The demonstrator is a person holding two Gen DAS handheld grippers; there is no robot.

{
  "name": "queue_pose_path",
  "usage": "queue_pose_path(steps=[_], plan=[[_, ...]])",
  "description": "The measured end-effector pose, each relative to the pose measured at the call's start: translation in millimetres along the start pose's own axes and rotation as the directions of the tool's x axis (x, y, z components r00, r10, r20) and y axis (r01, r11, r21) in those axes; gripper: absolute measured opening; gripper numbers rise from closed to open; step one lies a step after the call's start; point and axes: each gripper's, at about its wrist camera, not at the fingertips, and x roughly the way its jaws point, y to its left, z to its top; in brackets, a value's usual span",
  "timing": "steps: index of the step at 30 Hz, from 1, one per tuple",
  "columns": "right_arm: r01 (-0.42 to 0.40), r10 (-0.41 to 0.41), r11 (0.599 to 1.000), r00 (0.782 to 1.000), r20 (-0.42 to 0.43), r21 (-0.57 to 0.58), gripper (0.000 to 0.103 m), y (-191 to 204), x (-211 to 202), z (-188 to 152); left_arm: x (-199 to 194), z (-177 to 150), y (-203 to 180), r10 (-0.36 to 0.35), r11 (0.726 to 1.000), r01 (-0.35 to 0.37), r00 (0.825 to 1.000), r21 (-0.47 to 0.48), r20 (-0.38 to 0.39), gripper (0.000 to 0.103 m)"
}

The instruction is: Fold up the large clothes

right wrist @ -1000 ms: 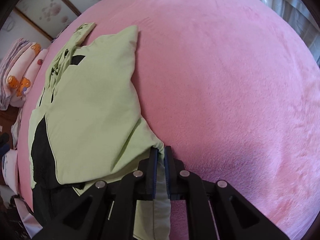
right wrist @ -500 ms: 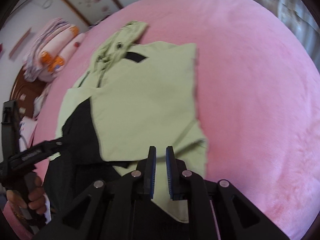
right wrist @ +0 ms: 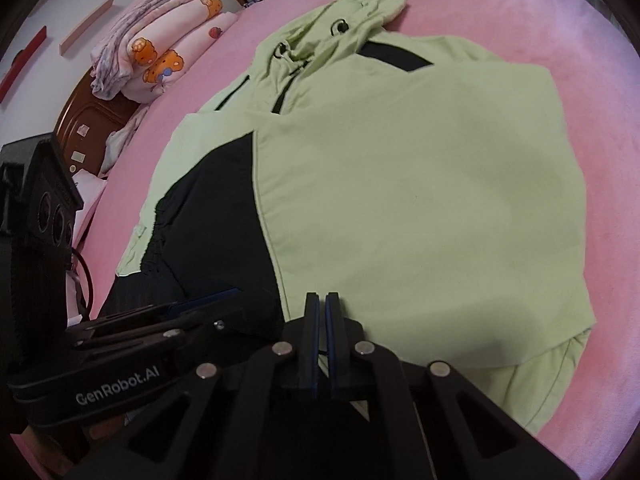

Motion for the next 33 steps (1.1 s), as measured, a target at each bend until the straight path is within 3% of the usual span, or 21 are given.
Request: queue_pose_path(steps=[5, 10, 15, 19, 33], plan=[[0.026, -0.026, 0.999, 1.000, -0.007, 0.019, 0.000, -15, 3, 0, 7, 1, 17, 0.052, 0.999, -0.052, 0.999, 0.012, -0.002, 0.009], [0.118, -0.117, 0.991, 0.993, -0.007, 0.063, 0.000, -48, -13, -2, -3, 4, 51, 0.103, 0.993, -0.101, 0.994, -0.055, 0.027, 0.009], [0.180, -0.181, 0.976, 0.983, 0.000, 0.124, 0.000, -77, -33, -10, -15, 2, 94, 0.190, 0.970, -0.178, 0.980, -0.163, 0.058, 0.009], [0.206, -0.210, 0.964, 0.978, 0.005, 0.167, 0.000, -91, -43, -17, -19, -2, 121, 0.204, 0.955, -0.185, 0.977, -0.232, 0.059, 0.009], [0.252, -0.254, 0.946, 0.967, -0.015, 0.206, 0.000, -98, -36, -16, -7, 3, 141, 0.236, 0.951, -0.219, 0.970, -0.217, 0.055, 0.009]])
